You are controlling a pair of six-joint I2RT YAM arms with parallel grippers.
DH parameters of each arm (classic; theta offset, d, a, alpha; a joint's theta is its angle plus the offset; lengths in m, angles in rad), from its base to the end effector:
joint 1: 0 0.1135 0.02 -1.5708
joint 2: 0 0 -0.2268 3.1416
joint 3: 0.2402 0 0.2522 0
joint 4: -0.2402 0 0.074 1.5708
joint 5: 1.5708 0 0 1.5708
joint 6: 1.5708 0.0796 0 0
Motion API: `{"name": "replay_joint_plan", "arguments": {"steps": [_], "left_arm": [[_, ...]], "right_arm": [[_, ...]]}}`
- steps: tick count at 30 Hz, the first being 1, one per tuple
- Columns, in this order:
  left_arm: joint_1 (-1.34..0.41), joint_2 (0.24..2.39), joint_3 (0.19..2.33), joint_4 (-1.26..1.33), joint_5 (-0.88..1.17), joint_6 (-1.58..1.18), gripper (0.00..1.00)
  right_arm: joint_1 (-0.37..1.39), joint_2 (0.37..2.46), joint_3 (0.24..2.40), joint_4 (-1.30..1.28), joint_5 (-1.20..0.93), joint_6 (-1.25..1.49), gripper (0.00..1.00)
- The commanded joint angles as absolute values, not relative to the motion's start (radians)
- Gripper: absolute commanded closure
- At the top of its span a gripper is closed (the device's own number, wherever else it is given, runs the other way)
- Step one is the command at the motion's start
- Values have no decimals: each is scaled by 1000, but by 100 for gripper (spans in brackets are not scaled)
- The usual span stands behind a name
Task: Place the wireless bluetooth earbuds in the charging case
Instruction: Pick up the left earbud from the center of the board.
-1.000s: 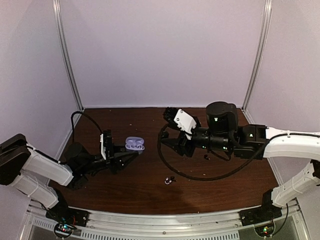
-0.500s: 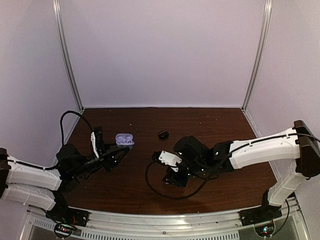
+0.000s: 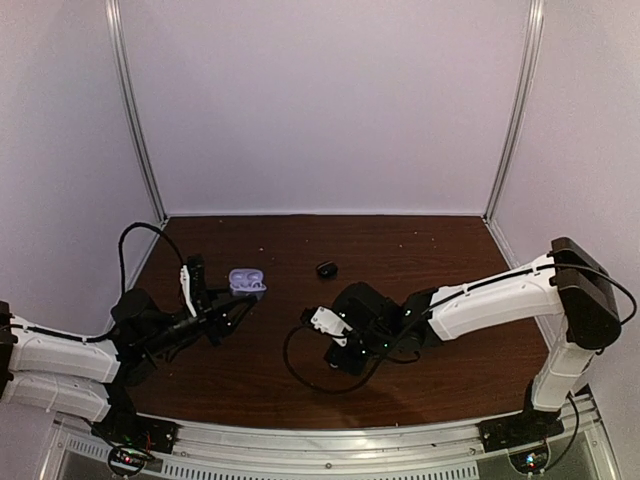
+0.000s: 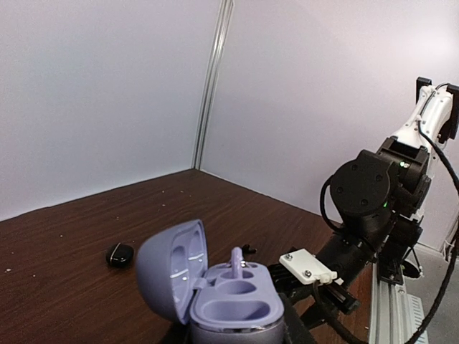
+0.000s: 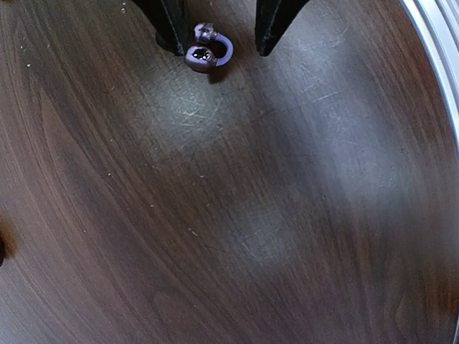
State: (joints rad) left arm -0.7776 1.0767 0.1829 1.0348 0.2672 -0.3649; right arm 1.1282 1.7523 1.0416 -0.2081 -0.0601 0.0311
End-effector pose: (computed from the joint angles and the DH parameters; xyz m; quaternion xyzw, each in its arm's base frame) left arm 0.1719 -0.1988 0.1810 0.2316 0.6153 -0.4781 0.5824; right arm 0.1579 0.3444 0.1003 -0.5020 0.8030 0.1991 0.2522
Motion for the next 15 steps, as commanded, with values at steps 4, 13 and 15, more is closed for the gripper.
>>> {"name": "replay_joint_plan", "arguments": {"steps": [4,13,15], "left_arm": [[-772,1079,175,1081,269,-348,100],[-772,1094,179,1093,282,-349,100],[-772,1094,179,1092,283,-348,100]], "right_arm": [[1087,1773,1063,-192,-59,37,68],[1067,1810,1056,-178,-103,34,68],[1064,1817,1053,-178,-112,31,68]]}}
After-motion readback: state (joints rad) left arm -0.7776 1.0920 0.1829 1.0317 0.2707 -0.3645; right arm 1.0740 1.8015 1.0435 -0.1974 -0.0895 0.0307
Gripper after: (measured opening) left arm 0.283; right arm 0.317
